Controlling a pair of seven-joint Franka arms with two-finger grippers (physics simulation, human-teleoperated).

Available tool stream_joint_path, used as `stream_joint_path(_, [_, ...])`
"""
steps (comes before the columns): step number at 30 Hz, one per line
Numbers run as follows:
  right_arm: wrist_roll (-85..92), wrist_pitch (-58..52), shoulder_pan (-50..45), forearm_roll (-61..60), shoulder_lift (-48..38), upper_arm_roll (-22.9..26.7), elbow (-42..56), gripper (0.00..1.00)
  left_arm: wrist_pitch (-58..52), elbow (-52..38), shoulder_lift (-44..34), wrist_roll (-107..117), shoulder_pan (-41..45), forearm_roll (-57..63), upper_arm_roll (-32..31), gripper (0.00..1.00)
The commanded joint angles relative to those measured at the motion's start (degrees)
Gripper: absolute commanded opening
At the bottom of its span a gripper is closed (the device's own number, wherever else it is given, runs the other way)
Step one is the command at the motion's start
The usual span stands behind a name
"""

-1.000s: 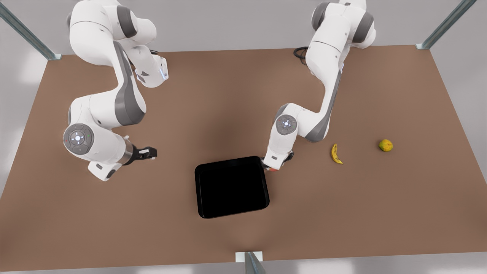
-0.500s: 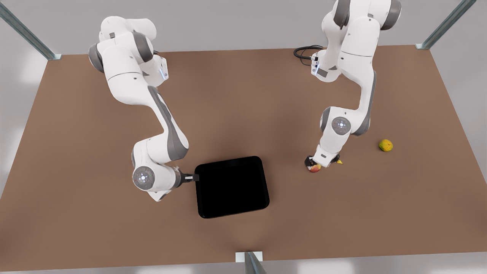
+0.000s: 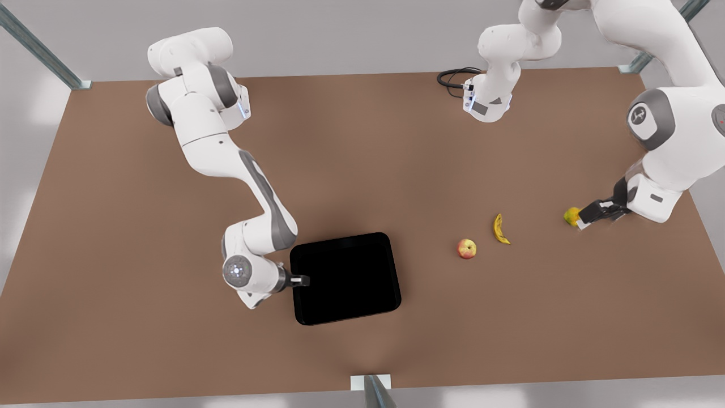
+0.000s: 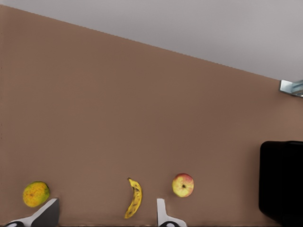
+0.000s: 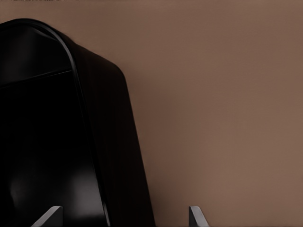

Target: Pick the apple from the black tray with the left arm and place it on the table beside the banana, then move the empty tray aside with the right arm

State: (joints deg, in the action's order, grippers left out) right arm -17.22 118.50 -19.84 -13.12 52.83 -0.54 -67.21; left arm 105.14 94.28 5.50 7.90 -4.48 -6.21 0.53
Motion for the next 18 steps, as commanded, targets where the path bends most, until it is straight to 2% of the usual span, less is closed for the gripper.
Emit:
stream_joint_path(1, [-1.6, 3.8, 0.0, -0.1, 0.4, 0.0, 0.1, 0.97, 1.8, 3.8, -2.5, -14.6, -1.7, 0.0, -3.2, 1.0])
stream_joint_path(2, [-1.8, 6.2, 0.0, -0.1, 0.6, -0.2, 0.0, 0.96, -0.4, 2.7, -0.6, -14.6, -1.6, 0.0, -3.3, 1.0])
stream_joint_path(3, [-1.9, 6.3, 0.0, -0.1, 1.0, -0.9, 0.1, 0.89, -1.8, 3.4, 0.0, -14.7, -1.6, -0.1, -3.3, 1.0])
stream_joint_path(4, [-2.0, 6.3, 0.0, -0.1, 1.0, -1.0, 0.1, 0.72, -2.2, 3.2, -0.1, -14.1, -0.5, 0.0, -3.7, 1.0])
stream_joint_path(6, [-1.9, 6.3, 0.1, -0.1, 1.0, -1.4, 0.1, 0.48, -3.7, 3.0, -0.6, -14.5, -0.5, 0.0, -3.5, 1.0])
stream_joint_path(9, [-1.7, 6.3, 0.1, -0.1, 1.0, -1.4, 0.1, 0.29, -3.7, 3.0, -0.4, -14.5, -0.5, 0.8, -3.6, 1.0])
stream_joint_path(11, [-1.6, 6.3, 0.2, -0.1, 1.0, -1.4, 0.1, 0.24, -2.5, 0.0, 2.1, -14.0, 1.2, 1.8, -4.0, 1.0])
stream_joint_path(12, [-1.6, 6.3, 0.2, -0.1, 1.0, -1.4, 0.1, 0.22, -4.1, -6.7, 6.4, -12.6, 2.8, 2.1, -4.0, 1.0])
stream_joint_path(18, [-1.6, 3.3, 0.2, -0.1, -1.1, -1.5, 0.1, 0.22, -4.0, -6.0, 6.9, -12.1, 3.6, 3.2, -4.0, 1.0])
